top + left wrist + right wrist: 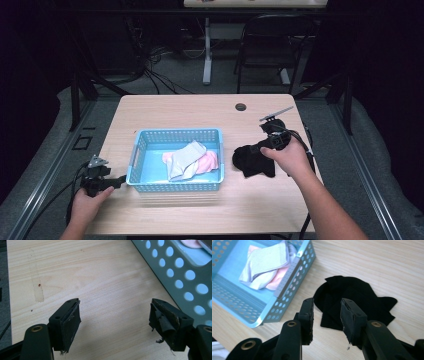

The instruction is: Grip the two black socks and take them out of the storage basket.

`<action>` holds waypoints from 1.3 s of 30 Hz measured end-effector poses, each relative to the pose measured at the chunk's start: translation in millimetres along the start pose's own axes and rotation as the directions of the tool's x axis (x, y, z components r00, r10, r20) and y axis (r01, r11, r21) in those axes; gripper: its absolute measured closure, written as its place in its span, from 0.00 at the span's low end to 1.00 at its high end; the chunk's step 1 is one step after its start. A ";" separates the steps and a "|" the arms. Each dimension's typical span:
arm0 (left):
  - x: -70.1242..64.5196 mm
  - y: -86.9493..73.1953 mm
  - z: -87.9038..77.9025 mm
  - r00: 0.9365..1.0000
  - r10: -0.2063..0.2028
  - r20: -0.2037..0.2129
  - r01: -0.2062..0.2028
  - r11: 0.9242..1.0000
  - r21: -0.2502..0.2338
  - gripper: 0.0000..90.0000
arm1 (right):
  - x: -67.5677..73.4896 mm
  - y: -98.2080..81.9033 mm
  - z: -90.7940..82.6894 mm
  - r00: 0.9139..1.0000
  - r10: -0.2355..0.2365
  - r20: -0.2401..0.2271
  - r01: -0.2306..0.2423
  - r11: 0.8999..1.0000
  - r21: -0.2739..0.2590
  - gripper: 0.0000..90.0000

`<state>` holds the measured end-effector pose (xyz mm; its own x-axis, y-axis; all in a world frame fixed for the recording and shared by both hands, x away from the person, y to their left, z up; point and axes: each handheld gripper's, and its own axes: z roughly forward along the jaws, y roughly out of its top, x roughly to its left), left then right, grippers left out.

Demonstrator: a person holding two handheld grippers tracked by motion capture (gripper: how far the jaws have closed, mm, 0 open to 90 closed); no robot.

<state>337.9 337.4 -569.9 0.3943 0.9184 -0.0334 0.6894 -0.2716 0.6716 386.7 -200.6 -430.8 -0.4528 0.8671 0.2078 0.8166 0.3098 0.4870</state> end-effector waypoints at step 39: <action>-1.5 0.0 1.1 1.000 0.010 0.002 -0.010 1.000 0.007 0.28 | 38.5 -92.4 62.6 0.994 -0.104 0.010 0.105 0.991 -0.078 0.68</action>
<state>338.0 335.7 -570.6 0.4023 0.9151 -0.0281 0.6897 -0.2828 0.6666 316.2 -171.4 -521.0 -0.5319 0.8339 0.1472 0.7341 0.3675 0.5710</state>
